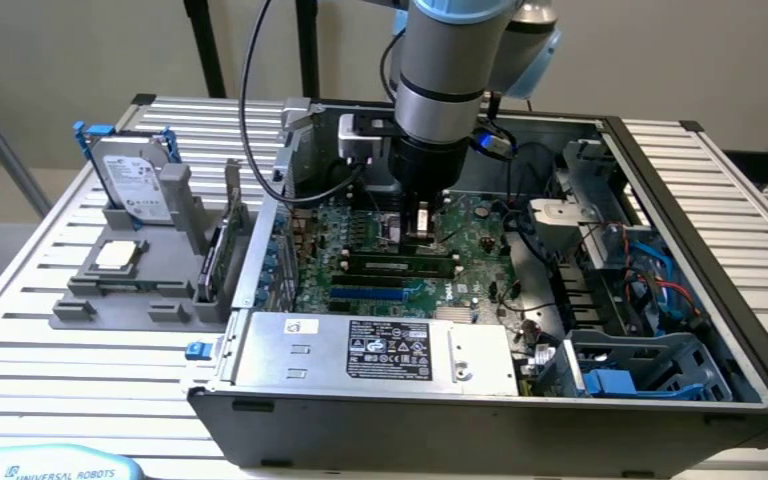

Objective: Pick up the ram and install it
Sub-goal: 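Press down the ram until it locks into place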

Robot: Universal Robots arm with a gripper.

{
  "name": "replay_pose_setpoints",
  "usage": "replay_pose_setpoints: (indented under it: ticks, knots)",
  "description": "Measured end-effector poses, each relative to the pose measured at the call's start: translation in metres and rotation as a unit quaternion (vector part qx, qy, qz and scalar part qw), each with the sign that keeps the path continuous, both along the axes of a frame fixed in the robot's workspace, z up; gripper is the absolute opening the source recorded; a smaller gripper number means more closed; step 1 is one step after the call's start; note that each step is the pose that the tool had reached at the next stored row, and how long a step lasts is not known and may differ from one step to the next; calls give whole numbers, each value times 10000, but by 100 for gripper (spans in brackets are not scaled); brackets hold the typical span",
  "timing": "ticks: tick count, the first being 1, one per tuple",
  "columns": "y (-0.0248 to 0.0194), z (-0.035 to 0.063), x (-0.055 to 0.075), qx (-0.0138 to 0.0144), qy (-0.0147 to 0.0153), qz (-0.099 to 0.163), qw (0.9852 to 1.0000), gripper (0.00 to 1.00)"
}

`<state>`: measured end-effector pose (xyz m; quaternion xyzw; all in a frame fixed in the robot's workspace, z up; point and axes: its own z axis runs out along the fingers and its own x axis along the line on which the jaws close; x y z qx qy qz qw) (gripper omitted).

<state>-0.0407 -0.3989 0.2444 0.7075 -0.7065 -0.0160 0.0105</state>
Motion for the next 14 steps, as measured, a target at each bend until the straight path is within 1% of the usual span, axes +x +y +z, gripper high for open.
replay_pose_setpoints:
  ticks: [4, 6, 12, 14]
  knots:
    - [1, -43, -7, -1, -46, 0, 10000, 11]
    - [1, -64, -9, 0, -60, 0, 10000, 11]
    - [3, -132, -17, 0, -66, 0, 10000, 11]
    - [1, -151, -20, -7, -66, 1, 10000, 11]
